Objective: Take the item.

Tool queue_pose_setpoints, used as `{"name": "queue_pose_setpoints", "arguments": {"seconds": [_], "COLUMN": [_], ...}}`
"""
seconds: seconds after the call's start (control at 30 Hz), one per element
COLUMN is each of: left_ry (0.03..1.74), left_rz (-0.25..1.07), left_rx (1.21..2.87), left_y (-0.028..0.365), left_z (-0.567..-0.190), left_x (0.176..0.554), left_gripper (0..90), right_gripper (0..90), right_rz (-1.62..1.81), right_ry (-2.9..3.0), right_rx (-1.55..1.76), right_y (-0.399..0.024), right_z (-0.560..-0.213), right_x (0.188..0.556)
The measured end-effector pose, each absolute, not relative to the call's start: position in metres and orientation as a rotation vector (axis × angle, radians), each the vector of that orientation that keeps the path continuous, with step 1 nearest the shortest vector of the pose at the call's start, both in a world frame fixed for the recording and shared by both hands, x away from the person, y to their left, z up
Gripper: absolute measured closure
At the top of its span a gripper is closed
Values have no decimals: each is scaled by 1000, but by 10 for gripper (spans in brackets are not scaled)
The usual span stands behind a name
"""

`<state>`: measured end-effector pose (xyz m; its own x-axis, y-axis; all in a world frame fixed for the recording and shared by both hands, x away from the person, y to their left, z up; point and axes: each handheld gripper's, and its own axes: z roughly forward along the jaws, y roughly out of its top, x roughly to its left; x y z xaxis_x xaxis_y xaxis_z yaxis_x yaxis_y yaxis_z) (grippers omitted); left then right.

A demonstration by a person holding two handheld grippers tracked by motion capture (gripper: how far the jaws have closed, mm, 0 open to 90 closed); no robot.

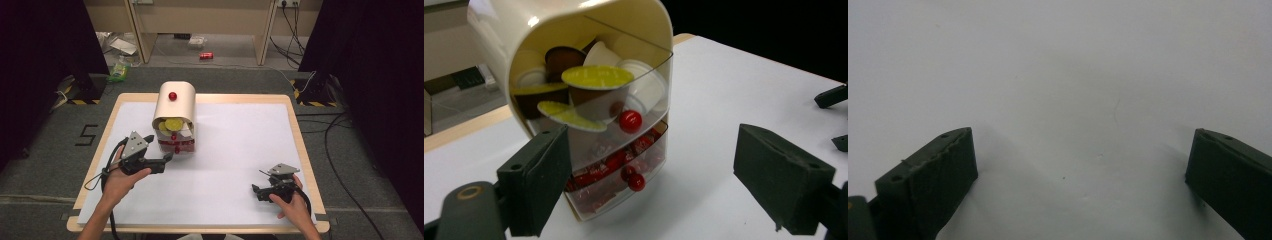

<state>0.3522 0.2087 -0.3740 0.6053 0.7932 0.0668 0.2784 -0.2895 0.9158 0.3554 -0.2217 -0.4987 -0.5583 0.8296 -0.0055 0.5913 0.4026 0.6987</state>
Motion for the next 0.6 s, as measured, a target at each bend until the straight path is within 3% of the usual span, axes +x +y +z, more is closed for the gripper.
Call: {"name": "queue_pose_setpoints", "arguments": {"seconds": [0.6], "left_ry": [840], "left_rz": [691], "left_rx": [1898], "left_y": [189], "left_z": [-358], "left_x": [382], "left_gripper": [156], "right_gripper": [5], "right_rz": [938], "right_ry": [2312], "right_rx": [1228], "right_y": [-222], "right_z": [-499], "right_x": [355]}}
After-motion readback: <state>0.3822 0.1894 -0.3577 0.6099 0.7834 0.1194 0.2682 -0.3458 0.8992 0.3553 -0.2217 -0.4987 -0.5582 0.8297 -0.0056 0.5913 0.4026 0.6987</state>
